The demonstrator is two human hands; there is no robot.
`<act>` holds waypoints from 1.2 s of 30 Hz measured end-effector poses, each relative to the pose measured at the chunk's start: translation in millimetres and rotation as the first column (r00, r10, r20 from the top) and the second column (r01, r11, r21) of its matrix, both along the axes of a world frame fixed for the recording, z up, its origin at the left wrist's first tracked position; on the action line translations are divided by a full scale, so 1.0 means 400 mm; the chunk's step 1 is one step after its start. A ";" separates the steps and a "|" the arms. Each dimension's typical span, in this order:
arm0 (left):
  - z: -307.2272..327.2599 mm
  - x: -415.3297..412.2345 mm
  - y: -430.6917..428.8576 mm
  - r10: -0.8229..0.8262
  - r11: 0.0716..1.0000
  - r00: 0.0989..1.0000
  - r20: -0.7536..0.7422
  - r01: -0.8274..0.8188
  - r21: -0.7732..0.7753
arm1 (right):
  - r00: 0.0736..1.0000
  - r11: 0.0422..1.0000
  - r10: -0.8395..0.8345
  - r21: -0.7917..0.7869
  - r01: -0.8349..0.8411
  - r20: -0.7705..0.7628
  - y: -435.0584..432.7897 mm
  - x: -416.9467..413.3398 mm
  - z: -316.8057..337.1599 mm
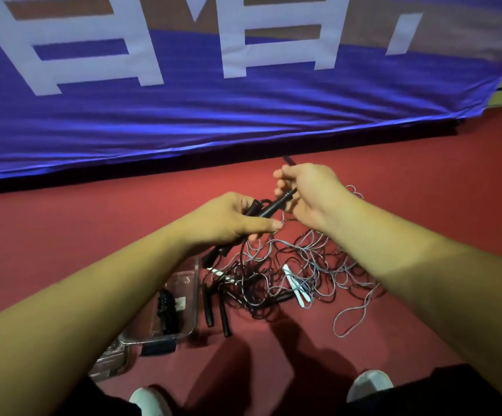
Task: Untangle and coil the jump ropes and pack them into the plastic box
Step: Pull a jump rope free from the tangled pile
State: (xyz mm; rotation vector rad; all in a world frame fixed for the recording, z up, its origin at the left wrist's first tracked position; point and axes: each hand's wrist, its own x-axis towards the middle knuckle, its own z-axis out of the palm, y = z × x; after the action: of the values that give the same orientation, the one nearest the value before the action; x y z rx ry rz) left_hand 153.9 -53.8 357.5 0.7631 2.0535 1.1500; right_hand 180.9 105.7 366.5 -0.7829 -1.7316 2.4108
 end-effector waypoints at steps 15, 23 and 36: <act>-0.008 -0.011 -0.023 -0.103 0.990 0.874 0.476 0.045 0.130 | 0.882 0.543 0.464 0.762 -0.353 0.078 0.006 0.040 -0.010; 0.016 -0.045 -0.086 -0.177 0.980 0.714 0.677 0.066 0.187 | 0.869 0.789 0.492 0.445 -0.423 -0.046 0.050 0.017 -0.024; 0.002 -0.037 -0.064 -0.122 0.967 0.746 0.655 -0.059 0.247 | 0.874 0.864 0.477 0.233 -0.446 -0.097 0.071 0.007 -0.041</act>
State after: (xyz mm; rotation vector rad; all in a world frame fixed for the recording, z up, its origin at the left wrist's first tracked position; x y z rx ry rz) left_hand 139.1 -79.6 358.1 0.3979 1.2970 1.4283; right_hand 183.6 134.2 350.0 -0.1572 -2.2637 2.4116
